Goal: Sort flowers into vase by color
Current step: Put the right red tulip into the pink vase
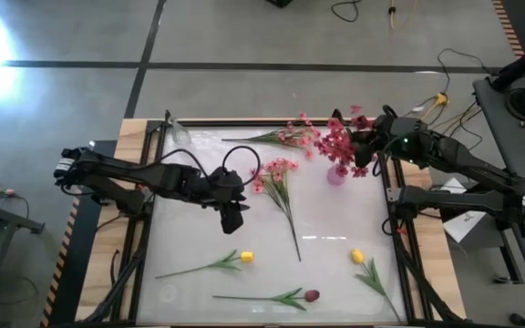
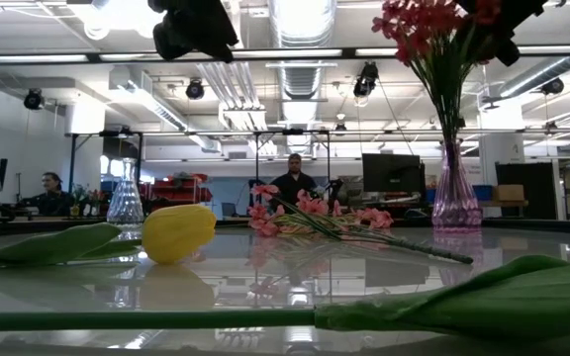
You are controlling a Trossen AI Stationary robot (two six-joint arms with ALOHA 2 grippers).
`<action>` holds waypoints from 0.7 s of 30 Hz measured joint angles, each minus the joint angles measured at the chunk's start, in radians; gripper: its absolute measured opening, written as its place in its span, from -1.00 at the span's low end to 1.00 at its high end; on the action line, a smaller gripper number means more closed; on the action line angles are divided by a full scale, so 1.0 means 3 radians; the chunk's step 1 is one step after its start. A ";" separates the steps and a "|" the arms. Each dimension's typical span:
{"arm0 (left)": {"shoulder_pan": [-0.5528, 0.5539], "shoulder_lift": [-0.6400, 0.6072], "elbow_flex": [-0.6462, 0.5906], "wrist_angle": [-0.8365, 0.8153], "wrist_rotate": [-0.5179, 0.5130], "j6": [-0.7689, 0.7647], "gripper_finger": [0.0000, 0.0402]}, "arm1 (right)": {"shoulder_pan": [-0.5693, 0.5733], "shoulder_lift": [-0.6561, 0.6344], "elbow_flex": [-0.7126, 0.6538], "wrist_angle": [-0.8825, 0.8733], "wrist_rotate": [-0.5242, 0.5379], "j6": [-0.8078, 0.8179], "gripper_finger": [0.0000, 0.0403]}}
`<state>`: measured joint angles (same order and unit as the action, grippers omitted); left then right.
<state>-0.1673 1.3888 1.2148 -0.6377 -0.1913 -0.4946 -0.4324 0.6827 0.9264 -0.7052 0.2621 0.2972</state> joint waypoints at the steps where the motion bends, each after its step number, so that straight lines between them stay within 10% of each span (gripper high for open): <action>1: 0.0000 0.0018 0.0000 -0.0001 0.0000 0.0000 -0.42 | 0.0000 0.0005 0.0000 0.0000 -0.0001 0.0123 -0.92; 21: 0.0001 -0.0010 0.0000 0.0020 0.0001 0.0050 -0.42 | 0.0000 0.0043 0.0007 -0.0007 -0.0026 0.1802 -0.49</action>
<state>-0.1669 1.3859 1.2148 -0.6317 -0.1909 -0.4797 -0.4324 0.6956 0.9286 -0.7072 0.2543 0.8377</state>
